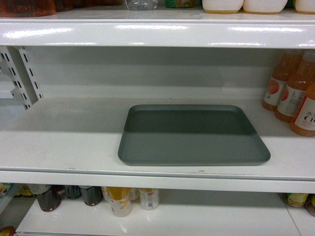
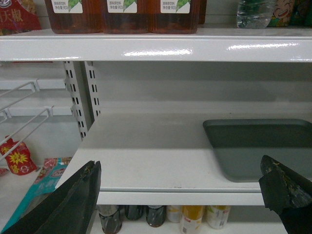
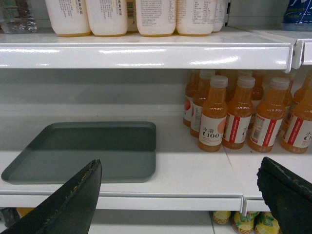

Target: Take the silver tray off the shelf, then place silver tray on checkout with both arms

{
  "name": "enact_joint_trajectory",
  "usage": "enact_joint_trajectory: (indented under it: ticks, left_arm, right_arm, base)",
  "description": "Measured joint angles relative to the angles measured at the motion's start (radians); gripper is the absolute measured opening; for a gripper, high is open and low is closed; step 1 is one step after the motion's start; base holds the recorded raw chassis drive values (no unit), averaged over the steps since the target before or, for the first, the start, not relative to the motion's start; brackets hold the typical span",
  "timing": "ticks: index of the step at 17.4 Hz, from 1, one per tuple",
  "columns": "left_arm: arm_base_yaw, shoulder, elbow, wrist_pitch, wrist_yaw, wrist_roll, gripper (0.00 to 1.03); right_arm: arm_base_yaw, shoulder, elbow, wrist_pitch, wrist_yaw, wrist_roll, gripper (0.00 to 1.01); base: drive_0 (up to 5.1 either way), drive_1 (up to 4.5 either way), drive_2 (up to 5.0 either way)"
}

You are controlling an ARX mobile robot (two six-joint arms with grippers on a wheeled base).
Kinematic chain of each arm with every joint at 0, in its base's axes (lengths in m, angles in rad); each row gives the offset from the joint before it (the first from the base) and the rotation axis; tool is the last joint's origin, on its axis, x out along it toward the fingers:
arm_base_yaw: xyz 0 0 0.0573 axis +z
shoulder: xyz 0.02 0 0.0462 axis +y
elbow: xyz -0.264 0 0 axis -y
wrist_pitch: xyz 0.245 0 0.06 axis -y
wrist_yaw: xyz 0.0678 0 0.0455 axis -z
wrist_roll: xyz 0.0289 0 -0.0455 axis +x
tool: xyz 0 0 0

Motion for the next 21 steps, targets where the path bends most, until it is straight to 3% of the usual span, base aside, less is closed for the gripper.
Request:
enact_joint_trajectory:
  ticks: [21]
  left_arm:
    - [0.0, 0.0, 0.0, 0.0, 0.0, 0.0, 0.98]
  right_arm:
    - [0.0, 0.0, 0.0, 0.0, 0.0, 0.0, 0.98]
  base:
    - [0.0, 0.0, 0.0]
